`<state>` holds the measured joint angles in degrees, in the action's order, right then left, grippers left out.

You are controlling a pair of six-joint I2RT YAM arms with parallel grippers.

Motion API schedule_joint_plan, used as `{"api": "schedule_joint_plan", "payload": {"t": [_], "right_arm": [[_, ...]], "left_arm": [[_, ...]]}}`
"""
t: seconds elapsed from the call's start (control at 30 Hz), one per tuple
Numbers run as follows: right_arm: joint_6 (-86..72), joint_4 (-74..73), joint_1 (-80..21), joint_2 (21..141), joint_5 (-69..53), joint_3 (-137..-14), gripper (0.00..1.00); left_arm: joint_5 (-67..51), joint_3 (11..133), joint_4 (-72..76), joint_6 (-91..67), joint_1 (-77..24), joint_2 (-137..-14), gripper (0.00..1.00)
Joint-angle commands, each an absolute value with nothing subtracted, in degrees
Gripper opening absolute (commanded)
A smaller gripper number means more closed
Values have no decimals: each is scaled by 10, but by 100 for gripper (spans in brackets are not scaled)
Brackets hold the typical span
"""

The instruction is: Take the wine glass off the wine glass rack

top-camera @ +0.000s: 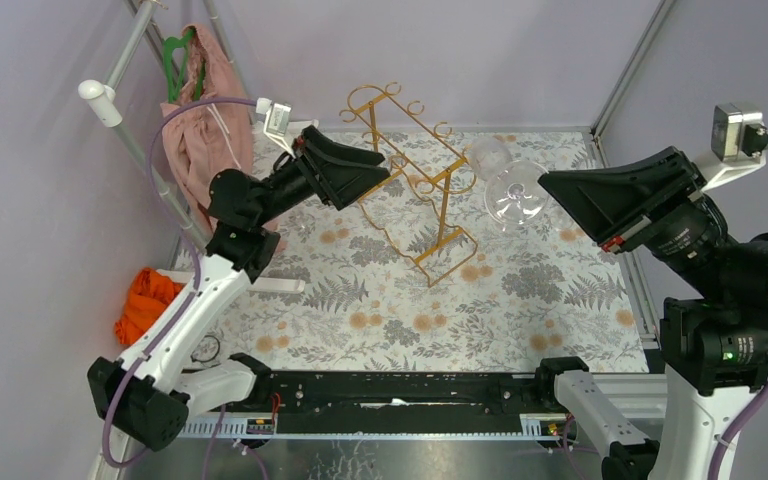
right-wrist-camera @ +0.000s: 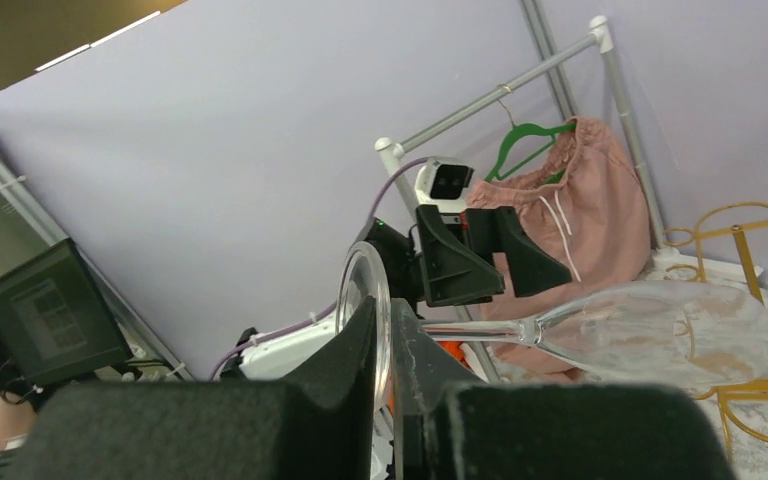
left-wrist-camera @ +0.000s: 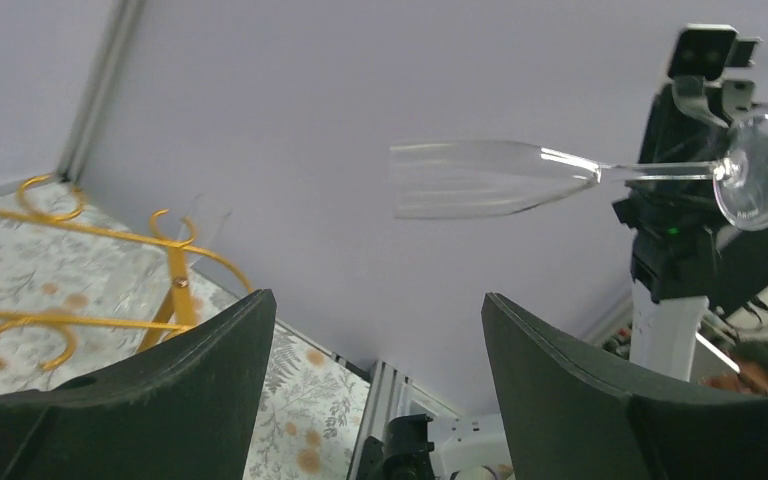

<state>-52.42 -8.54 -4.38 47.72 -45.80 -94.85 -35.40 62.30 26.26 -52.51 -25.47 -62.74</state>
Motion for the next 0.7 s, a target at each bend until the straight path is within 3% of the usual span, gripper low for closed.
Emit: {"api": "schedule_joint_plan", "payload": {"t": [0.0,0.17,0.33,0.67], "right_arm": [[-570,11,-43,465,-494,-960,0],[-638,89,-43,466,-514,-928,0],[-701,173,-43,467,-525,-897,0],[-757,247,-42,477,-531,-881,0]], "left_arm": [[-452,608,497,-595,-258,-662,84],[-506,598,753,-732,-258,-719,84],[-520,631,900,-841,-260,-792,84],[-516,676,913,-856,-286,-851,84]]}}
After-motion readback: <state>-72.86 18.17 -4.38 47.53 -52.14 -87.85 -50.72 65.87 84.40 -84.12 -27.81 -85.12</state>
